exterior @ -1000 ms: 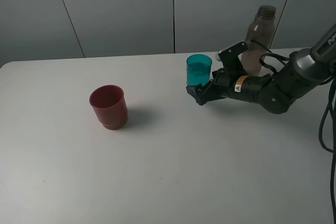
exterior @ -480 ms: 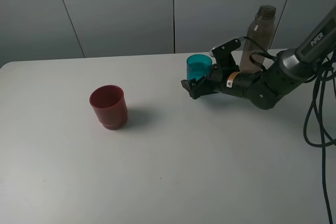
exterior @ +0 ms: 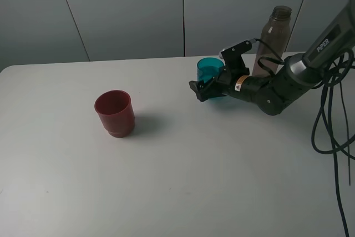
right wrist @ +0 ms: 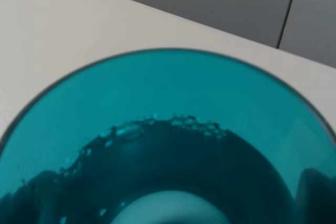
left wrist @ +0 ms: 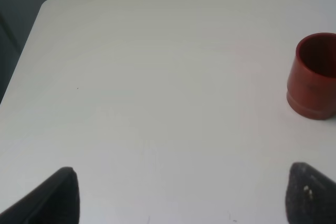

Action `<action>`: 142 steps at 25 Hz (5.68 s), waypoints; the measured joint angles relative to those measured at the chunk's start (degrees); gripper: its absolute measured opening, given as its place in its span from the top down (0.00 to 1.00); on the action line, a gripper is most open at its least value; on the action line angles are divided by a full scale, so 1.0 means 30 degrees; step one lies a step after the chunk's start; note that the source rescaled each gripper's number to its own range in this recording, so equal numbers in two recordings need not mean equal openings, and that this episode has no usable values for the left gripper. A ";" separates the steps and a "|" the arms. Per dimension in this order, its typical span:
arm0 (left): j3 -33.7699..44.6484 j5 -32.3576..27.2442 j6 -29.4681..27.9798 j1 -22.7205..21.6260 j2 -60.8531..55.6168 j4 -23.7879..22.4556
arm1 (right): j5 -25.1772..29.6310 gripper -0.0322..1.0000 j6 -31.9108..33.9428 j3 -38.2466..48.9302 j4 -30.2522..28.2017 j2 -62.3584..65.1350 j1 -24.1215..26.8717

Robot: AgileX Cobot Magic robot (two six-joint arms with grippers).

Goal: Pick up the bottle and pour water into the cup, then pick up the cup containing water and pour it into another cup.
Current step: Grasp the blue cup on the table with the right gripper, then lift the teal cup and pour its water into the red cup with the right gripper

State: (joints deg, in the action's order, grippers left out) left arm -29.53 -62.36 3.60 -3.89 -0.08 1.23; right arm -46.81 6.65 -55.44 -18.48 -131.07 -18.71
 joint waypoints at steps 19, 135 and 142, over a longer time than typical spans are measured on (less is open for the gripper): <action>0.0000 0.0000 0.0000 0.0000 0.0000 0.0000 | -0.0179 0.91 0.0001 -0.0031 0.0032 0.0000 -0.0016; 0.0000 0.0000 0.0000 0.0000 0.0000 -0.0192 | 0.2255 0.91 -2.0229 -0.9030 -0.4090 0.0159 -0.6319; 0.0000 0.0000 0.0000 0.0000 0.0000 -0.0192 | 0.2183 0.91 -2.1677 -0.9030 -0.4090 0.0159 -0.6319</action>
State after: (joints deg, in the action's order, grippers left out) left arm -29.53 -62.36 3.60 -3.89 -0.08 0.66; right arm -40.26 -58.38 -82.53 -30.75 -130.60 -37.66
